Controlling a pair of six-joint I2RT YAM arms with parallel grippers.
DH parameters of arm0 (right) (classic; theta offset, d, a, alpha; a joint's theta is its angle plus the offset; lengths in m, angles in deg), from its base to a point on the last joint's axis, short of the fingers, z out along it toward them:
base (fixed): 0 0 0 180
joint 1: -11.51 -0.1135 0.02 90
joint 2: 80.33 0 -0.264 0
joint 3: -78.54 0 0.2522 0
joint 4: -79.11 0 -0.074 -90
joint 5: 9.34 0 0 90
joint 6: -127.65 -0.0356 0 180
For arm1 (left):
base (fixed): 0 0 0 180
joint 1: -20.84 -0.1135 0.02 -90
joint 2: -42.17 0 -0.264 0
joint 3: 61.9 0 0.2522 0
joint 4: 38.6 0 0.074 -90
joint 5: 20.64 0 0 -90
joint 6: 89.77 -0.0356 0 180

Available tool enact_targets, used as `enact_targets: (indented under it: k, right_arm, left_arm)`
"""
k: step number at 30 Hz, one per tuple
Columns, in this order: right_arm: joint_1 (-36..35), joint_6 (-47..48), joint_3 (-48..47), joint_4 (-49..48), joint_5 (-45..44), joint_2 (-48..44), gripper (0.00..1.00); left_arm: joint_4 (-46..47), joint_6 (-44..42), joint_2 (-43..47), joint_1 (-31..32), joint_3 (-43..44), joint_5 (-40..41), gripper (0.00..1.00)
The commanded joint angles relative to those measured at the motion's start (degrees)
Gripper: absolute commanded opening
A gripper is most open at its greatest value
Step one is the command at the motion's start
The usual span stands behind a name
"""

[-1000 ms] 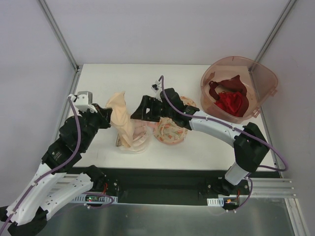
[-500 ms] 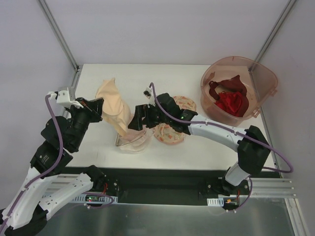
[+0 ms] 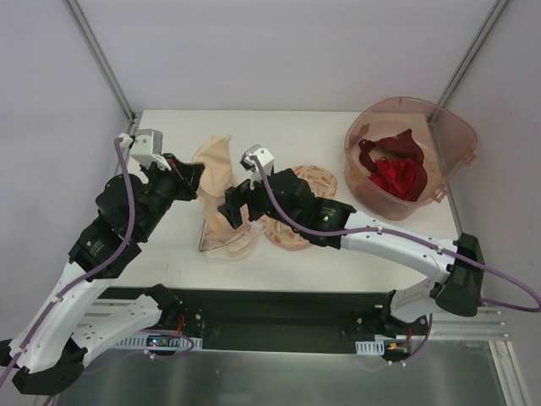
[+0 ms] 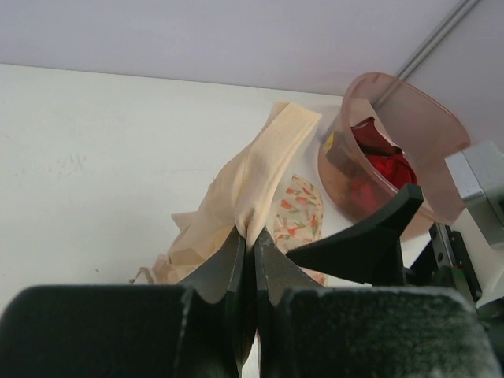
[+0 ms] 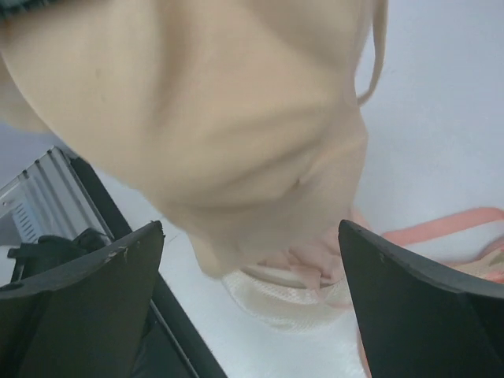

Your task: Unzip the laundry bag and remove the bra

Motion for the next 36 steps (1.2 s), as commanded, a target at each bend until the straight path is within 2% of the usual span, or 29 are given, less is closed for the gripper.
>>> enact_targets:
  k: [1,7,10,11,12,13,17,18,19,21,22,23,25,26,27,28,31,32,33,34,35,36]
  right_arm:
    - [-0.3,4.1,-6.3,-2.4,-4.5,2.8,0.96]
    - [0.1,3.9,-9.3,-10.3,-4.2,7.1,0.99]
    - [0.1,2.4,-9.7,-11.8,-2.7,8.0,0.53]
    - [0.0,1.8,-8.8,-12.5,-3.3,7.9,0.18]
    - [0.2,1.0,-7.8,-12.8,-4.8,7.0,0.06]
    - [0.2,1.0,-6.7,-13.2,-5.7,6.2,0.01]
    - [2.6,-2.0,-0.8,-13.3,-9.6,2.1,0.01]
    - [3.5,-2.2,0.0,-13.0,-10.9,0.7,0.01]
    - [4.5,-3.3,0.8,-12.6,-11.0,-1.5,0.01]
    - [8.4,-4.8,2.1,-10.6,-10.4,-4.1,0.01]
    - [9.6,-5.0,2.5,-10.2,-10.1,-5.2,0.01]
    - [11.7,-5.1,2.6,-9.2,-10.0,-7.6,0.01]
    - [13.5,-5.5,2.7,-8.7,-9.3,-9.8,0.01]
    - [14.9,-5.4,2.5,-8.4,-8.9,-11.5,0.01]
    - [15.4,-5.5,2.2,-8.2,-8.2,-12.1,0.01]
    - [15.9,-5.4,1.7,-8.0,-7.7,-12.6,0.01]
    - [17.0,-5.8,-0.1,-4.9,-4.9,-12.4,0.01]
    - [17.0,-5.8,-1.1,-1.1,-3.6,-11.5,0.04]
    - [17.1,-5.8,-2.2,1.6,-0.8,-9.5,0.23]
    - [17.0,-6.1,-3.2,4.2,0.7,-7.9,0.48]
    - [16.9,-6.3,-5.1,9.7,1.9,-6.3,0.8]
    - [17.0,-6.6,-5.8,12.4,2.9,-4.9,0.87]
  left_arm:
    - [0.7,2.7,-1.2,0.1,3.0,-6.8,0.0]
    - [0.7,6.3,-1.6,-0.2,2.7,-8.1,0.0]
    - [0.7,6.2,-1.5,-0.4,2.2,-7.4,0.0]
    - [0.8,6.2,-1.4,-0.5,1.5,-7.2,0.0]
    - [0.7,6.4,-1.3,-0.7,1.2,-7.2,0.0]
    - [0.6,6.6,-1.1,-0.8,1.0,-7.2,0.0]
    - [1.0,7.5,-0.5,-1.3,-1.2,-7.1,0.0]
    - [1.1,7.5,-0.6,-1.4,-1.5,-7.1,0.07]
    - [1.3,7.3,-0.6,-1.6,-1.7,-7.8,0.34]
    - [1.7,6.3,-0.8,-1.7,-1.5,-9.0,0.4]
    - [1.9,6.0,-1.1,-1.7,-1.4,-10.3,0.51]
    - [2.1,5.7,-1.1,-1.7,-1.2,-10.7,0.55]
    - [2.9,5.6,-1.2,-1.7,-1.2,-11.3,0.52]
    - [3.3,5.8,-1.2,-1.7,-1.4,-11.8,0.44]
    - [3.7,5.9,-1.1,-1.7,-1.5,-12.2,0.2]
    - [4.2,5.9,-1.2,-1.7,-1.7,-12.2,0.01]
    - [4.6,6.7,-1.4,-1.8,-2.6,-11.5,0.0]
    - [4.6,6.9,-1.4,-1.8,-3.3,-11.4,0.09]
    - [4.6,6.9,-1.4,-1.8,-3.5,-10.8,0.11]
    - [4.6,7.1,-1.2,-1.8,-3.9,-10.4,0.14]
    - [4.6,7.0,-0.8,-1.8,-4.6,-10.0,0.19]
    - [4.5,7.0,-0.5,-1.8,-5.0,-8.7,0.26]
